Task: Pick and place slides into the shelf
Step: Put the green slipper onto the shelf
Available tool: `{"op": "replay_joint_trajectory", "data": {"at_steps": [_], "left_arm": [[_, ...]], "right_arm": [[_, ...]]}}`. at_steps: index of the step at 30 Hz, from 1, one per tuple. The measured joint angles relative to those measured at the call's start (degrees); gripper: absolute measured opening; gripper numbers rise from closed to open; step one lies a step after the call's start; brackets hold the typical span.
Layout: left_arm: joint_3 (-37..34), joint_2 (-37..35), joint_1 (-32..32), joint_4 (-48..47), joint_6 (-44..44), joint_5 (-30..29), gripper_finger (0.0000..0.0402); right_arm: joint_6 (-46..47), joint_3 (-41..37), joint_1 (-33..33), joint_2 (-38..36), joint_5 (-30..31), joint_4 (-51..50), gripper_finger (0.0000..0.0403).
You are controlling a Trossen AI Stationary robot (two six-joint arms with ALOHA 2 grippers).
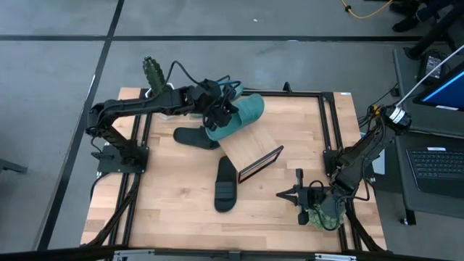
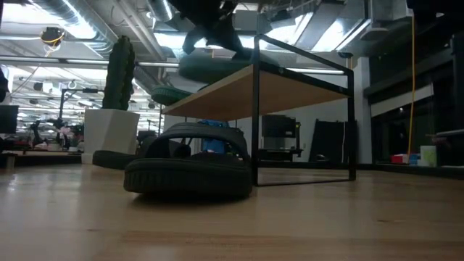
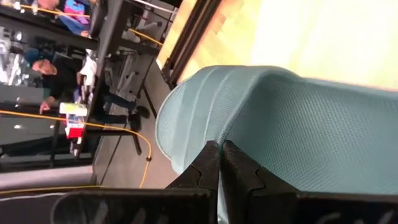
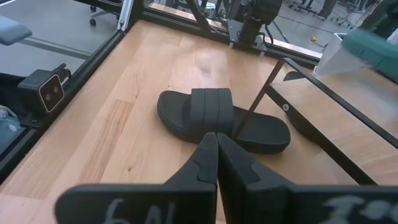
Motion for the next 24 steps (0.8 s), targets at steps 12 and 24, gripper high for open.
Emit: {"op": "replay_joint_trajectory", "data": {"at_steps": [12,24], "left_arm": [[0.02,2.58,4.63,-2.15,3.55,5.19,0.0000],[0.02,3.65,5.82,-4.25,5.12,5.28,0.0000]], "right_arm": [[-0.18,0.00,0.00,0.00,0.07,-0.07,0.0003],[-0.24,0.00,-0.37,-0.01,2.76,-0.08,0.0003]]}}
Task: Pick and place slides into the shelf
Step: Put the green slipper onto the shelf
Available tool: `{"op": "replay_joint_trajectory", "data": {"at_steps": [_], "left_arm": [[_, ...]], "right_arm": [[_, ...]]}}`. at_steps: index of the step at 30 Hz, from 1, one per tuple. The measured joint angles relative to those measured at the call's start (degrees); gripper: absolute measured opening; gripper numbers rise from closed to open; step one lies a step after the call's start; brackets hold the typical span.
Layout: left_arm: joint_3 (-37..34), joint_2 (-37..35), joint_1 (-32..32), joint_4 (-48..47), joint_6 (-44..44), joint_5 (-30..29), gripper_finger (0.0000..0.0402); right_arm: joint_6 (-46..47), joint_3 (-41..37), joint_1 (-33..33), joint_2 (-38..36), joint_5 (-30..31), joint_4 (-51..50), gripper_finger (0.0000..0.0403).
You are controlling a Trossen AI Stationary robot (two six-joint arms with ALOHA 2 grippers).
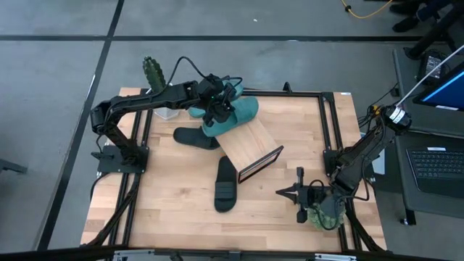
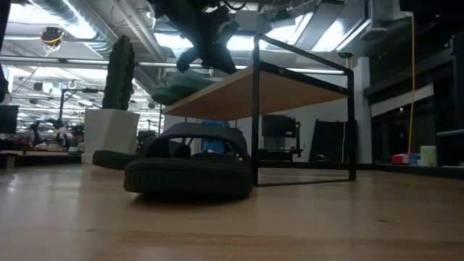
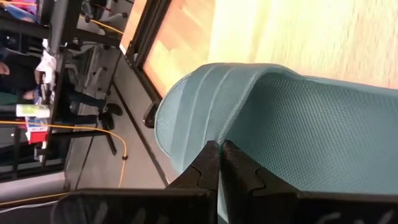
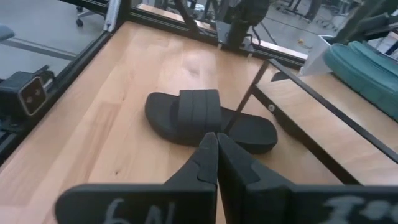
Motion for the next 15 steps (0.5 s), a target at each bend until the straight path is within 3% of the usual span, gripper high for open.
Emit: {"op": "replay_joint_trajectory", "data": {"at_steps": [15], "left_arm": [[0.01,-0.09,1.33,-2.20,1.57,-0.32,0.0000]], "right_arm": [[0.11,0.00,-1.49,-0.01,0.19,0.04,0.0003]]}}
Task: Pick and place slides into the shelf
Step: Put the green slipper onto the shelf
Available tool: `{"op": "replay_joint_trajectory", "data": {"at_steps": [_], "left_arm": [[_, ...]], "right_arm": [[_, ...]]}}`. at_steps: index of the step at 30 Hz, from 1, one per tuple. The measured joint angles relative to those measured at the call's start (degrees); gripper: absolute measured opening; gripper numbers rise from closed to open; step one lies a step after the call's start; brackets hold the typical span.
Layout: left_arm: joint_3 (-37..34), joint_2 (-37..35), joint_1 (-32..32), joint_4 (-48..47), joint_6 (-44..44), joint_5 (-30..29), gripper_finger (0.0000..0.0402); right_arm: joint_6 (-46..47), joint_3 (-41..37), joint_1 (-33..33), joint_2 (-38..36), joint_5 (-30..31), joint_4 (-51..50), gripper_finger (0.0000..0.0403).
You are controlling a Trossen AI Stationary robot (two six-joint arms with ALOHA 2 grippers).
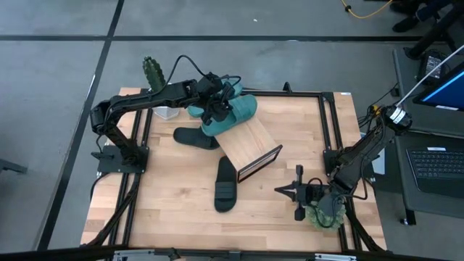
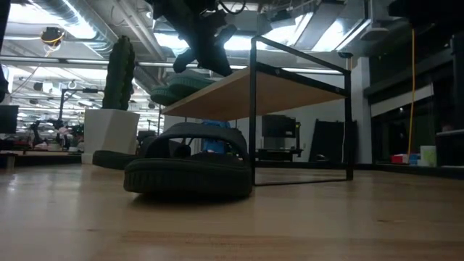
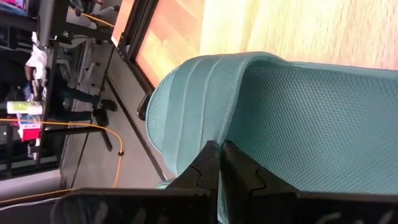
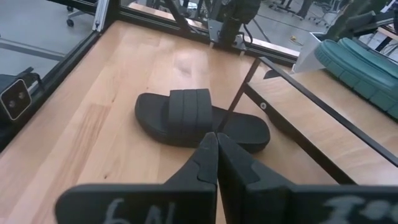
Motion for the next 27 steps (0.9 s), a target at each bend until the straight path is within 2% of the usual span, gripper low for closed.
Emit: {"op": "replay_joint_trajectory", "data": {"at_steps": [27], "left_arm": [[0.00,-0.11,-0.44,-0.86,1.36,-3.26,0.0000]], "right_arm": [[-0.04,0.00,-0.39,0.00,0.00,0.00,0.0003]]}}
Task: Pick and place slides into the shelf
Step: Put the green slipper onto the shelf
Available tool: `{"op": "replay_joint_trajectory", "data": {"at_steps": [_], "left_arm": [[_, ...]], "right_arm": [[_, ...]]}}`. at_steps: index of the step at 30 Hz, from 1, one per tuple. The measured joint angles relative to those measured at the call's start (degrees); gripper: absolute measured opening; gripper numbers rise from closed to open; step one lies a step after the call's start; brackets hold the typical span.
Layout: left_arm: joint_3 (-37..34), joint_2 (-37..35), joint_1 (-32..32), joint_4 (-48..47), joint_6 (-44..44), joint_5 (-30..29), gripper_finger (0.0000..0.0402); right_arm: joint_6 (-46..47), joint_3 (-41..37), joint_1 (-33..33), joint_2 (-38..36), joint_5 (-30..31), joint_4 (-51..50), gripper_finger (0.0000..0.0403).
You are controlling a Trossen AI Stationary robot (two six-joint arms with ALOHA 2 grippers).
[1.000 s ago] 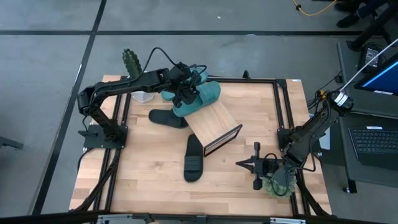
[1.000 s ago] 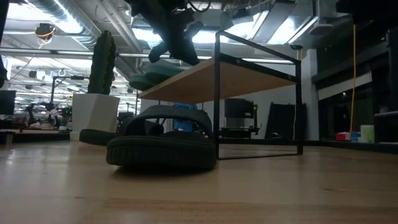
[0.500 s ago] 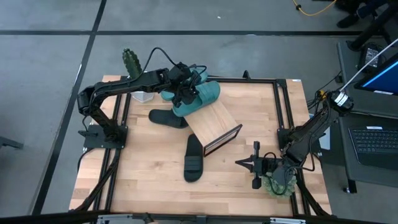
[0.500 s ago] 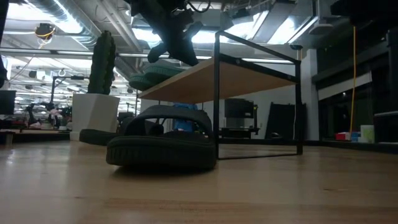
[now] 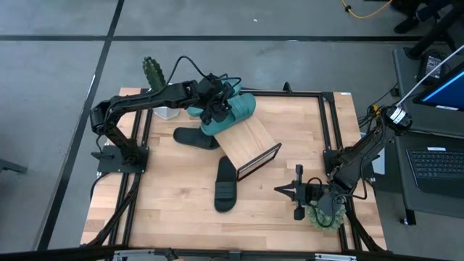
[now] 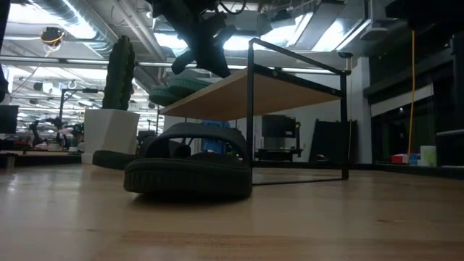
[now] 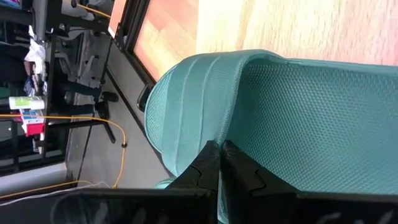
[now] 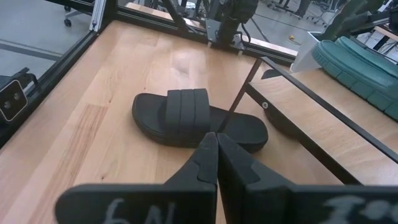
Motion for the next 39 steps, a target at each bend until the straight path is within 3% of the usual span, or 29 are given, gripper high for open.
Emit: {"op": "replay_joint_trajectory", "data": {"at_steps": [14,24,39], "left_arm": [[0.00,0.00,0.04,0.04,-6.39,-1.44,0.0008],[0.00,0.00,0.07,0.00,-6.53,-2.19,0.0041],[0.00,0.00,-0.30,0.68,-6.51,-2.27,0.0043]], "right_arm": [[0.00,0.00,0.00,0.00,0.00,0.00,0.0003],[0.01,0.00,0.00,0.00,0.00,0.02,0.0003],[0.02,0.00,0.00,0.00,-0.02,0.02,0.0003]]}}
